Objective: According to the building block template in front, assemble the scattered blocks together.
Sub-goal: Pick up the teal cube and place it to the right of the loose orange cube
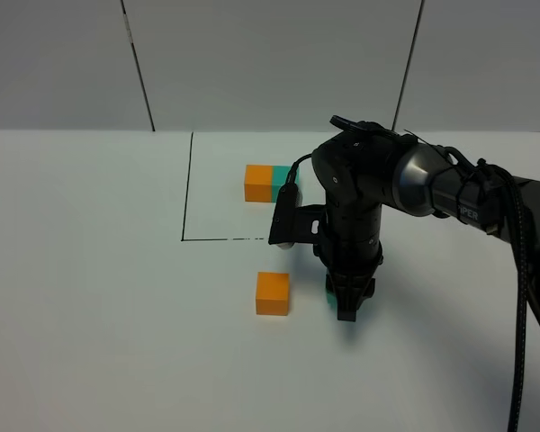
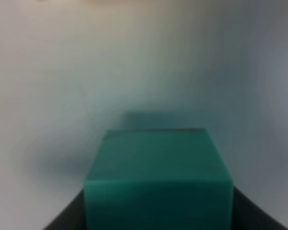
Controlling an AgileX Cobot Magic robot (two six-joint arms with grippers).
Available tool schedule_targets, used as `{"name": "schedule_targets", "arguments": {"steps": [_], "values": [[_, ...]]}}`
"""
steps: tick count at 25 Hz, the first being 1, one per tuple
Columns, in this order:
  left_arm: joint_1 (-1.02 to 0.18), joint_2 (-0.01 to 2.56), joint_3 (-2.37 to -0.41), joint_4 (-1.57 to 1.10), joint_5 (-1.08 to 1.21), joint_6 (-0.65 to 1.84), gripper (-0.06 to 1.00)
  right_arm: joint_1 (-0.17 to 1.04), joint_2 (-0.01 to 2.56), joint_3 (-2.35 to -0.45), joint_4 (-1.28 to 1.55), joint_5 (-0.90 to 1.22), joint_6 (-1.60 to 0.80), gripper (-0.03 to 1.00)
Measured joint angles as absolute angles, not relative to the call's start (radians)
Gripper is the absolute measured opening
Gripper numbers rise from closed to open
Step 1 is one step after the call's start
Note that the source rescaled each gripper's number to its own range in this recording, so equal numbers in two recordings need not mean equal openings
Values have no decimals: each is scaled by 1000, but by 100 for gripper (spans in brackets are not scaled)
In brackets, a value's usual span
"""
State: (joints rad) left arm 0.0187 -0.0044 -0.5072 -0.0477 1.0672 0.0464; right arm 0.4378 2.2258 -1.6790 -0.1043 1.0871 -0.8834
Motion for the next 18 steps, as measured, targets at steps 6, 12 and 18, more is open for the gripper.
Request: {"name": "schedule_targets", "arguments": {"steps": [6, 12, 18], "values": [[19, -4, -507, -48, 1067, 46, 61, 455, 2249, -1680, -84, 1043, -892, 1], [19, -4, -507, -48, 1067, 46, 61, 465, 2269, -1682, -48, 1015, -937, 1], [19, -4, -507, -48, 1067, 46, 61, 465, 2287, -1682, -46, 1004, -944, 1]]}}
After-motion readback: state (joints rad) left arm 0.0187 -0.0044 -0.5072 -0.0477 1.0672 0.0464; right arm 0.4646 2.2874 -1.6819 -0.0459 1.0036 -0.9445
